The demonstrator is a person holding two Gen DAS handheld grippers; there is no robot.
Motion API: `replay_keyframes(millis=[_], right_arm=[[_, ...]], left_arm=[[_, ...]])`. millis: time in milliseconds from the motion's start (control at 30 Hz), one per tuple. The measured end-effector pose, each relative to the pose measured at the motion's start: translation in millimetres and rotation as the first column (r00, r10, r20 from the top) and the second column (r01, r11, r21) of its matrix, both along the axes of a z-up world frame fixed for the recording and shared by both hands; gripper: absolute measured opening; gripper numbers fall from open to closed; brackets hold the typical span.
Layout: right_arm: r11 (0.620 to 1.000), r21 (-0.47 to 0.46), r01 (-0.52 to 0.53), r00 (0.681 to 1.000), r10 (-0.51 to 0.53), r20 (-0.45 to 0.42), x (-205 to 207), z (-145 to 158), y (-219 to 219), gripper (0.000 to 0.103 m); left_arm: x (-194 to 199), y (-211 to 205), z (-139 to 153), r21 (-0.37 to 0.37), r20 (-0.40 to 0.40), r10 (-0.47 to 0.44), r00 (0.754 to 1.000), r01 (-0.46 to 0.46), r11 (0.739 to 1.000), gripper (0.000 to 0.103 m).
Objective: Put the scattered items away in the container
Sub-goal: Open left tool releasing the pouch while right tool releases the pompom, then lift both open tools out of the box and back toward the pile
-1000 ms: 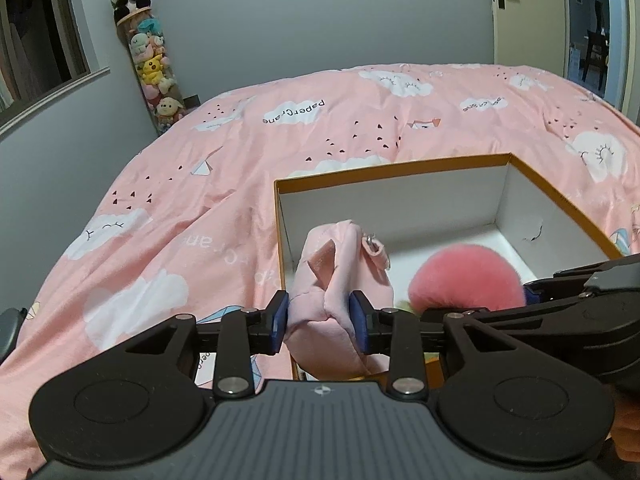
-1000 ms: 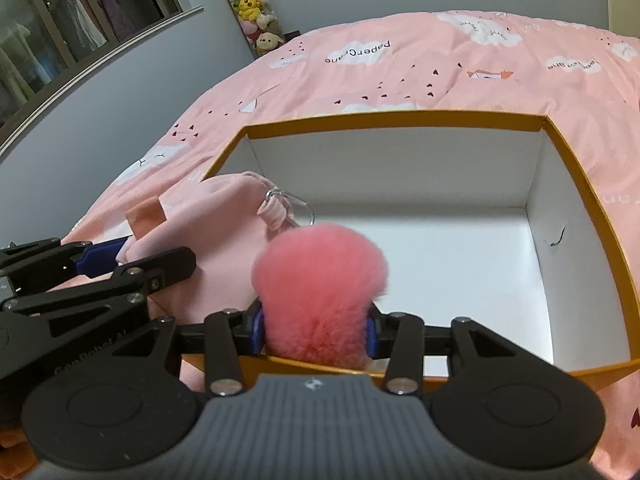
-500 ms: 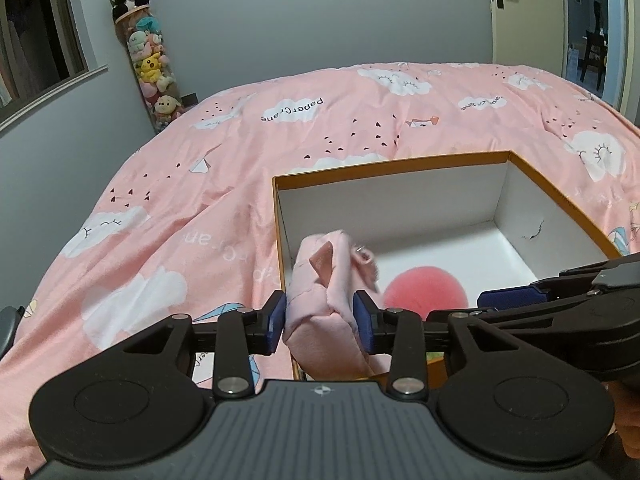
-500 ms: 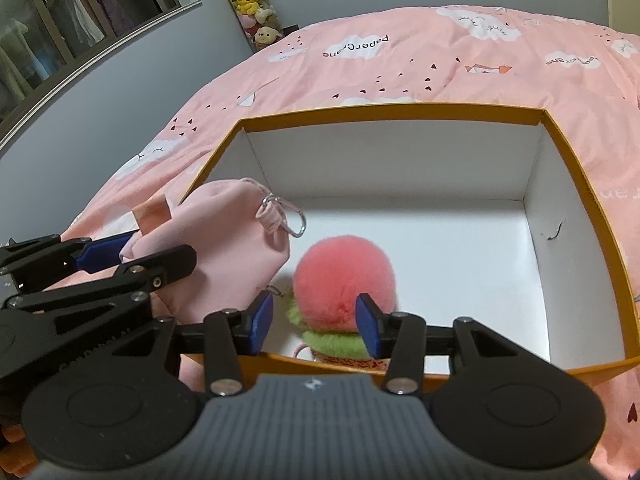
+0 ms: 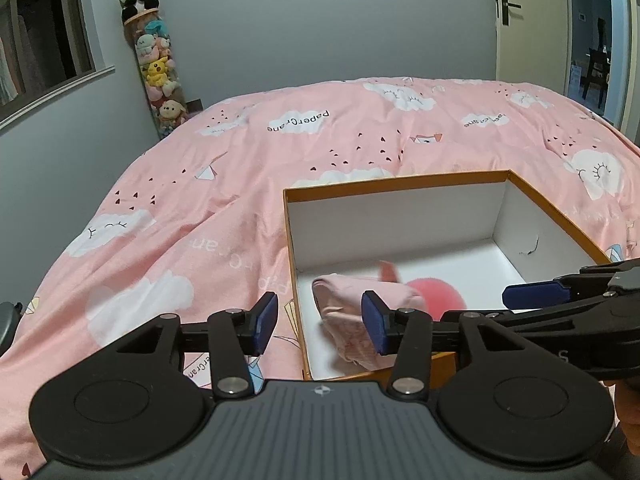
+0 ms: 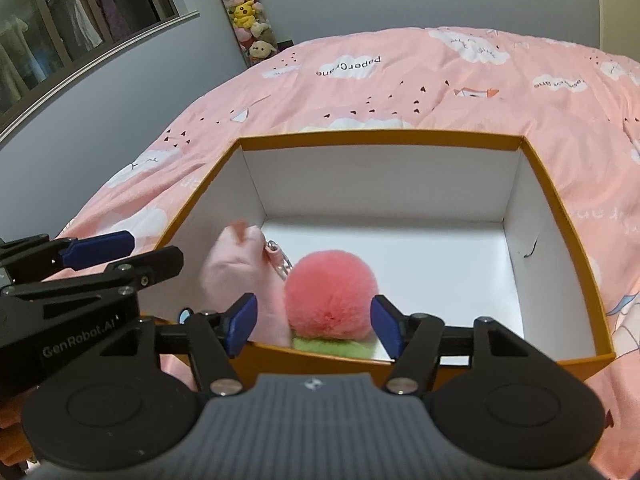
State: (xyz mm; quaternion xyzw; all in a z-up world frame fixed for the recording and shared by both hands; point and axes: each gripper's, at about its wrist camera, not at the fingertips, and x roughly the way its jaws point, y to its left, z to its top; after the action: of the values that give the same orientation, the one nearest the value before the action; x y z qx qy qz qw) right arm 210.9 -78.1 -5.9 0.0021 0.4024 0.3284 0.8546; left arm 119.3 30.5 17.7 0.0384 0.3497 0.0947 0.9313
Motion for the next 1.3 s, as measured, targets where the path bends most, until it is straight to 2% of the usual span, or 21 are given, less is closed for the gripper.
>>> replay_keyframes(millis=[367,600,733,867,900,967,1100,1133,1167,1233,1300], right_arm=[[0.999,-0.022,0.047,0.989,-0.043,0.14,-13,28,-22,0.071],[0.972,-0.102,0.214,0.948,-0.182,0.26,-10,40,-66,0.071],[0.943,-0.134,0.303,0.934,-0.267,0.236,4,31,-94,0.07],[0.933,-0.148,0.327,0.935,-0.298,0.191,13,18,-109,0.069],[0.935,-0.147,0.324,0.939,-0.298,0.174,14,14,-111,0.066],[0.939,-0.143,0.313,0.946,-0.294,0.137,18,7,-113,0.061],[0.948,-0.122,0.293,0.955,-0.285,0.082,23,-5,-111,0.048],[0.95,-0.119,0.29,0.956,-0.283,0.074,24,-7,-110,0.044],[0.952,-0.115,0.284,0.958,-0.278,0.063,26,-9,-109,0.038],[0.95,-0.124,0.286,0.958,-0.282,0.053,28,-12,-107,0.036],[0.945,-0.149,0.293,0.956,-0.287,0.062,26,-10,-105,0.025]], left_arm=[[-15,8,17,-0.026,0.045,-0.008,0.999,0.009,1.0,0.057],[-19,24,20,-0.069,0.042,0.022,0.999,-0.019,0.997,0.057],[-16,35,12,-0.147,0.002,0.022,1.0,-0.022,0.989,0.057],[-13,42,3,-0.218,-0.035,0.011,0.999,-0.019,0.976,0.052],[-12,43,0,-0.238,-0.046,0.007,0.999,-0.018,0.971,0.051],[-10,45,-5,-0.266,-0.069,0.009,0.998,-0.027,0.964,0.041],[-8,45,-14,-0.277,-0.086,0.019,0.996,-0.043,0.96,0.029],[-8,44,-15,-0.278,-0.085,0.016,0.996,-0.04,0.96,0.022],[-8,42,-15,-0.272,-0.084,0.017,0.996,-0.04,0.962,0.02],[-9,39,-15,-0.244,-0.081,0.028,0.996,-0.047,0.969,0.014],[-9,38,-15,-0.227,-0.085,0.036,0.996,-0.054,0.972,0.01]])
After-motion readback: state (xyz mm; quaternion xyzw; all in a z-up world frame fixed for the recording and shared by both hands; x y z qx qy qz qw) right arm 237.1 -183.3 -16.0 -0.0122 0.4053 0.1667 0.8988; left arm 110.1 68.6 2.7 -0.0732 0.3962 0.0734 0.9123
